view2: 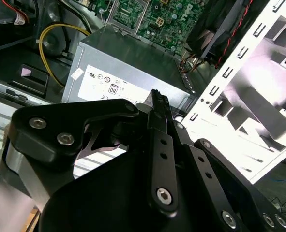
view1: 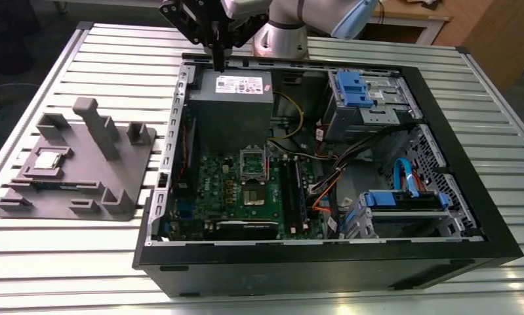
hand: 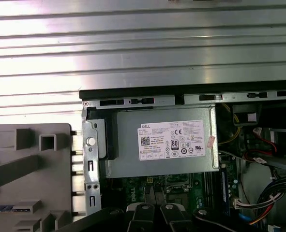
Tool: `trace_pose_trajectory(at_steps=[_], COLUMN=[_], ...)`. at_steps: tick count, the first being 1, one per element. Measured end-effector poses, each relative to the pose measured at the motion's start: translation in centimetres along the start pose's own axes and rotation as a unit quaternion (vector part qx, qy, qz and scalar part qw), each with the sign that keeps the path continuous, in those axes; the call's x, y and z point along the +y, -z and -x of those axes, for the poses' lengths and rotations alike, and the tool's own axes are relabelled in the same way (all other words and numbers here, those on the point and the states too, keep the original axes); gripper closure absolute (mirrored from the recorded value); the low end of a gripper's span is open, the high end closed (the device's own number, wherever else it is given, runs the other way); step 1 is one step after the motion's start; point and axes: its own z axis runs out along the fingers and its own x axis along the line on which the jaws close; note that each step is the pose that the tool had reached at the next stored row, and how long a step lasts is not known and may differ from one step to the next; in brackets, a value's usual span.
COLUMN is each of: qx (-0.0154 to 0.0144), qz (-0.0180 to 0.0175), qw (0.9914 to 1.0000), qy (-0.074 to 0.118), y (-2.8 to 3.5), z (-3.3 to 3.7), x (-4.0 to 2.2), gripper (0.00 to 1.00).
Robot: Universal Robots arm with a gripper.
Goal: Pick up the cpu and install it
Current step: 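Reach for the cpu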
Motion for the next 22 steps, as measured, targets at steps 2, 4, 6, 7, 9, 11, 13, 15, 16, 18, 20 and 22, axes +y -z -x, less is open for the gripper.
trace_pose_trajectory(at_steps=[2,4,6,7,9,11,13,15,16,18,20,22], qx=[0.0000,0.0000,0.0000,0.0000,0.0000,0.0000,0.0000,0.0000,0.0000,0.0000,0.0000,0.0000], qz=[0.0000,0.0000,0.0000,0.0000,0.0000,0.0000,0.0000,0.0000,0.0000,0.0000,0.0000,0.0001], qw=[1.00000,1.00000,1.00000,1.00000,1.00000,1.00000,1.00000,1.00000,1.00000,1.00000,1.00000,1.00000], qy=[0.000,0.000,0.000,0.000,0.000,0.000,0.000,0.000,0.000,0.000,0.000,0.000], y=[0.00,0.00,0.00,0.00,0.00,0.01,0.01,0.02,0.02,0.02,0.03,0.03], z=[0.00,-0.01,-0.01,-0.03,-0.12,-0.26,-0.49,-0.74,-0.88,-1.14,-1.34,-1.52], x=[0.00,0.00,0.00,0.00,-0.01,-0.02,-0.04,-0.06,-0.07,-0.09,-0.10,-0.11], gripper=[0.90,0.90,0.90,0.90,0.90,0.90,0.90,0.90,0.90,0.90,0.90,0.90])
